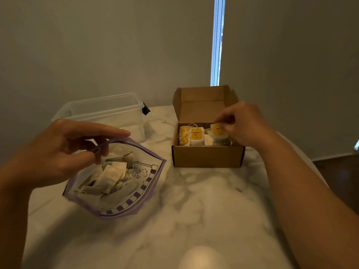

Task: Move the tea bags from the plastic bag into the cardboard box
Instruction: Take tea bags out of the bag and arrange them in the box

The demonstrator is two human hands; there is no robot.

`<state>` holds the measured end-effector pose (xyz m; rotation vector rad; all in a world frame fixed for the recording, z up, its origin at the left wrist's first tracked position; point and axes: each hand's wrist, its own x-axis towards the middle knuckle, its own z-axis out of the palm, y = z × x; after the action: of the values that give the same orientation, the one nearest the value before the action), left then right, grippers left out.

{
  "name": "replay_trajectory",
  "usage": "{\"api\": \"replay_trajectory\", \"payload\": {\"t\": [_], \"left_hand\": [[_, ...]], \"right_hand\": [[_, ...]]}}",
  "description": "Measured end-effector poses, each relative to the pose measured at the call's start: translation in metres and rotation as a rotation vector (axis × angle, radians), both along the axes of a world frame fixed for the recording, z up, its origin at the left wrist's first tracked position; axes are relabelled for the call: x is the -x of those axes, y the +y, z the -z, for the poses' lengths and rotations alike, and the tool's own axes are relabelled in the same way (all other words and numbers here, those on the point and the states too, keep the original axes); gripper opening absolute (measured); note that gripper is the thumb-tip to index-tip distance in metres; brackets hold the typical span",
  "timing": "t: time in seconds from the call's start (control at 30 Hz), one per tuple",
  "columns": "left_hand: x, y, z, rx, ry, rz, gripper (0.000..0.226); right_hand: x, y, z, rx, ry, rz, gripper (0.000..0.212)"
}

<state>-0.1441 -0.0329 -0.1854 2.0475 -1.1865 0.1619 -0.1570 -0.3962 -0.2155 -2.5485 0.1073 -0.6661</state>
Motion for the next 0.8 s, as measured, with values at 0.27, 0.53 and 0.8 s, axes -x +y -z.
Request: {"api": "replay_trajectory", "payload": {"t": [0.27,0.53,0.8], "left_hand": [[0.001,-0.003,0.000,0.025,0.013,0.020,0.059],[0.003,-0.002,-0.004,-0.007,0.016,-0.020,0.055],[0.002,0.002,-0.003,-0.019,0.001,-0.041,0.055]], "right_hand": [[-0.014,-0.005,0.008,0.190,0.093,0.126,0.024],[0.007,0.008,-0.011,0.083,-0.099,0.066,0.019],[0.061,0.091,-0.037,-0.262,0.086,-0.719,0.019]]}}
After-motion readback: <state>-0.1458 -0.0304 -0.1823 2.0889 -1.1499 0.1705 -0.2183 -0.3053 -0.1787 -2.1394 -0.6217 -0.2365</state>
